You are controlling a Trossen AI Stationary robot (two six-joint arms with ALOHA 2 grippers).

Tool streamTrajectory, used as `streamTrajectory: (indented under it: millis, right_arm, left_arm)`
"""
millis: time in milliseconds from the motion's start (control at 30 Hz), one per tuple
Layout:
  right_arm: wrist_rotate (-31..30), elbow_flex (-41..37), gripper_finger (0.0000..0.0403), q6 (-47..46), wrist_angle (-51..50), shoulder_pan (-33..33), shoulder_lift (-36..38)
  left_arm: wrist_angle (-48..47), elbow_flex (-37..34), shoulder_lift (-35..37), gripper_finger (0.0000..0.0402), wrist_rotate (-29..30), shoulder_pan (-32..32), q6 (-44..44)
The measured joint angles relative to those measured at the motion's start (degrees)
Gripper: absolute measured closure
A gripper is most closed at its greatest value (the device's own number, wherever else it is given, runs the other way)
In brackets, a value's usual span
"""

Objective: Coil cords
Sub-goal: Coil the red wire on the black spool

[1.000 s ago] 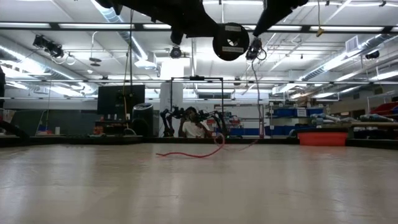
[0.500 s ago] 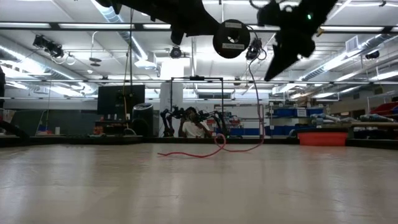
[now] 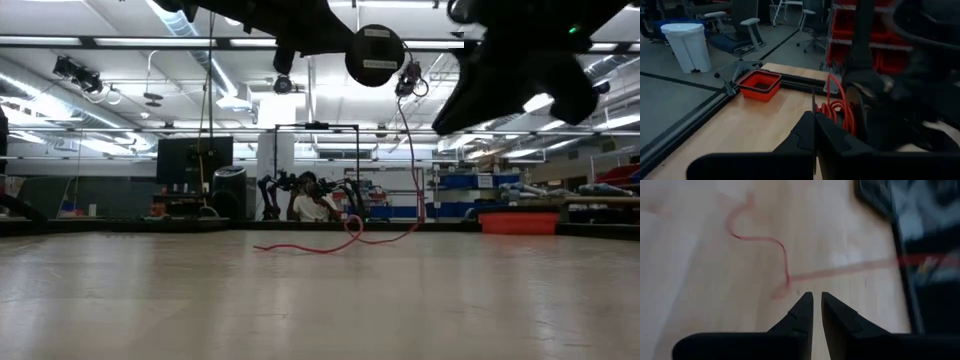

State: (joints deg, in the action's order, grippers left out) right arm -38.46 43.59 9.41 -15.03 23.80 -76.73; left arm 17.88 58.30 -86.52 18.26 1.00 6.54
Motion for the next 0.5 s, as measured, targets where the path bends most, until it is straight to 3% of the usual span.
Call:
streamTrajectory:
  millis: [167,367,433,500]
  right_arm:
    - [-6.09,0.24,0.0367,9.05,2.69,2.86,-0.17]
    - [-24.24,0.28,0.0369,10.90,10.79,5.08,-0.17]
    - [-25.19,0.28,0.0371,13.51,15.91,5.71,0.03]
    - [-22.13,0.28,0.0373,14.52,20.01,5.85,0.94]
  left_arm:
    - [2.12,0.07,0.00,0.0394,0.13,-0.26,5.89]
    - [2.05,0.07,0.00,0.0394,0.13,-0.27,7.37]
    - [2.06,0.07,0.00,0.0394,0.13,-0.27,5.47]
    - [2.02,0.07,0.00,0.0394,0.13,-0.25,1.56]
